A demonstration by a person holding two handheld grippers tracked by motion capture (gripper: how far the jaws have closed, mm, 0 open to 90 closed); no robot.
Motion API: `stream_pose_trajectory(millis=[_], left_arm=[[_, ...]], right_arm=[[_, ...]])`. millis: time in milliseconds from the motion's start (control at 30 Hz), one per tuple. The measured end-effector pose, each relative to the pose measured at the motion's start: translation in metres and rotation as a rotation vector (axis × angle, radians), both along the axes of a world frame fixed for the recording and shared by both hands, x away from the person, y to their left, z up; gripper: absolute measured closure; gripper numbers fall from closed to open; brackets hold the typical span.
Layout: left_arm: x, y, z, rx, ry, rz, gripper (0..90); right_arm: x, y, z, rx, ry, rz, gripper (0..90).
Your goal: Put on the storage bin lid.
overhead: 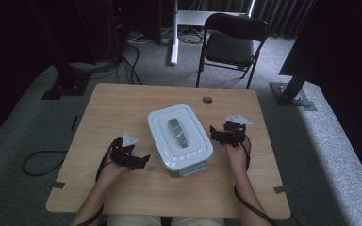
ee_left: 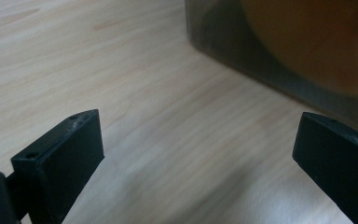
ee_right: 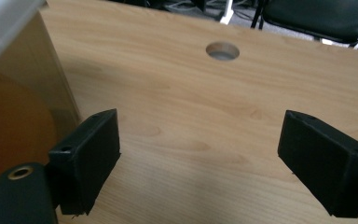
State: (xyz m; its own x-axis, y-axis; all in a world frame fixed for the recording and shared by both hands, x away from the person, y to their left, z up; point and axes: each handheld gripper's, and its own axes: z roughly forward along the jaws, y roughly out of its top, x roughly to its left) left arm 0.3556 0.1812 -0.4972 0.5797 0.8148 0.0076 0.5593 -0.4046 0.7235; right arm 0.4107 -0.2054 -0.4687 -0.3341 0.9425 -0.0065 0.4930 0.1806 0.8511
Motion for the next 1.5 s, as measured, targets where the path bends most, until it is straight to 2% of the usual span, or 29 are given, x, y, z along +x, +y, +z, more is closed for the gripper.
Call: stream_pose_trajectory(millis=[200,367,533,800,967,1100,1300,1500], left_arm=[[0.011,-0.01,0.0,0.004,0.005,-0.007,2.4],[0.019,-0.018,0.002,0.014,0.006,-0.015,2.4],[0.023,-0.024,0.002,0.008,0.006,-0.018,2.4],[0.027,-0.026,0.005,0.044,0.003,-0.025,2.4],[0.031,-0.029,0.006,0.041,0.004,-0.027,2.4],[0.034,-0.032,0.005,0.037,0.005,-0.03,2.4],[0.038,-0.042,0.008,0.054,-0.003,-0.044,2.4],[0.036,-0.047,0.01,0.046,-0.007,-0.06,2.5]], right_arm=[[0.004,0.002,-0.015,0.033,0.027,0.025,12.5],[0.003,0.008,-0.023,0.024,0.045,0.057,12.5],[-0.001,0.014,-0.026,0.031,0.034,0.086,11.9],[-0.008,0.019,-0.03,0.023,0.041,0.121,11.6],[-0.01,0.016,-0.032,0.05,0.055,0.144,12.9],[-0.013,0.013,-0.032,0.049,0.055,0.155,13.5],[-0.022,0.007,-0.035,0.087,0.061,0.175,14.4],[-0.034,0.005,-0.033,0.055,0.043,0.152,16.4]])
